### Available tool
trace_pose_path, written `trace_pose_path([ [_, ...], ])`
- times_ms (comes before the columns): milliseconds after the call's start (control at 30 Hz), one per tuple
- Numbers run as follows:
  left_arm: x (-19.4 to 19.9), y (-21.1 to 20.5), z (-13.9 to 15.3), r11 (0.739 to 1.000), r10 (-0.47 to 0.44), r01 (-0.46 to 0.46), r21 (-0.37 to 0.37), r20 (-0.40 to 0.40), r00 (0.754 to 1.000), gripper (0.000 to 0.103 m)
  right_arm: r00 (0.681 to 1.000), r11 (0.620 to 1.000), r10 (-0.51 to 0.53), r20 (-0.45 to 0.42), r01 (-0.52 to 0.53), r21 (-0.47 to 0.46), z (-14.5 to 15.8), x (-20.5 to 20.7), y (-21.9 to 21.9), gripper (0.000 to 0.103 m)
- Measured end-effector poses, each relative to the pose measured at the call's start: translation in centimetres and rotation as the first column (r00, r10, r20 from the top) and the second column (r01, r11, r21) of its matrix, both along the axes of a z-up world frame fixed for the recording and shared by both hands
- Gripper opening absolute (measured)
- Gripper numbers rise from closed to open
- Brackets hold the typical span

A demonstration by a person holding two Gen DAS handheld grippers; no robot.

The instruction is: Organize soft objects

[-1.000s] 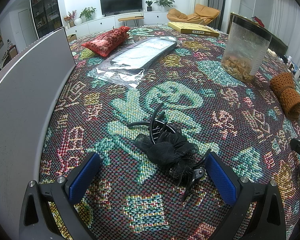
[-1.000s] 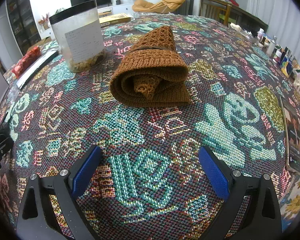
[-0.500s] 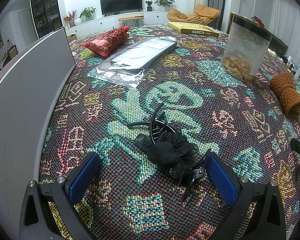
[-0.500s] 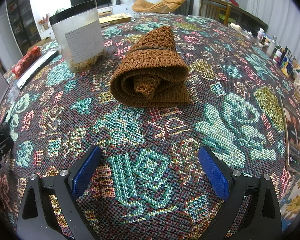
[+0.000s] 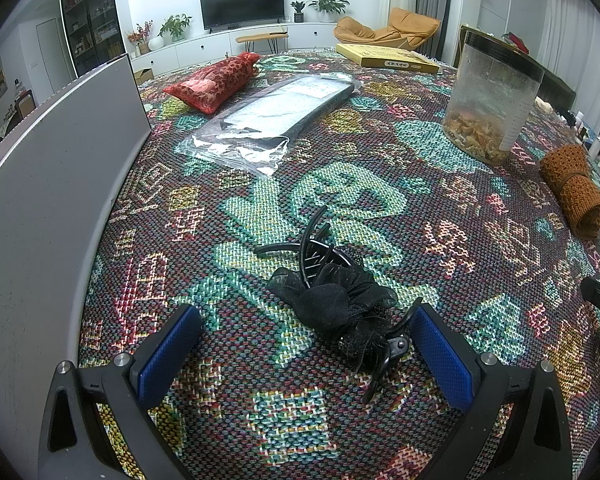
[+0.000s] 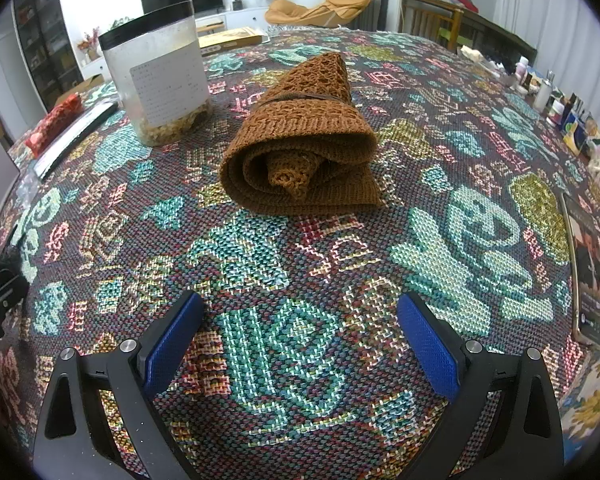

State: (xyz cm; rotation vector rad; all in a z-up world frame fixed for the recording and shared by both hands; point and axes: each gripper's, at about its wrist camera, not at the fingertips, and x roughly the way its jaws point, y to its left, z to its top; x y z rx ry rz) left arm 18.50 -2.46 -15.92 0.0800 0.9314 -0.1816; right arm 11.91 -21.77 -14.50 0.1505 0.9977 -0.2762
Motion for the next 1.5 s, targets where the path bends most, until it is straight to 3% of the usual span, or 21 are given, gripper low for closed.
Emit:
trace_pose_path([
  [1500,0.00,0.00,-0.02,1.000,0.000,0.000,0.000,0.000,1.000,0.103,1.000,1.000,0.002,-0.004,-0.002,-0.003,0.09,0.60,-0.03,0.099],
])
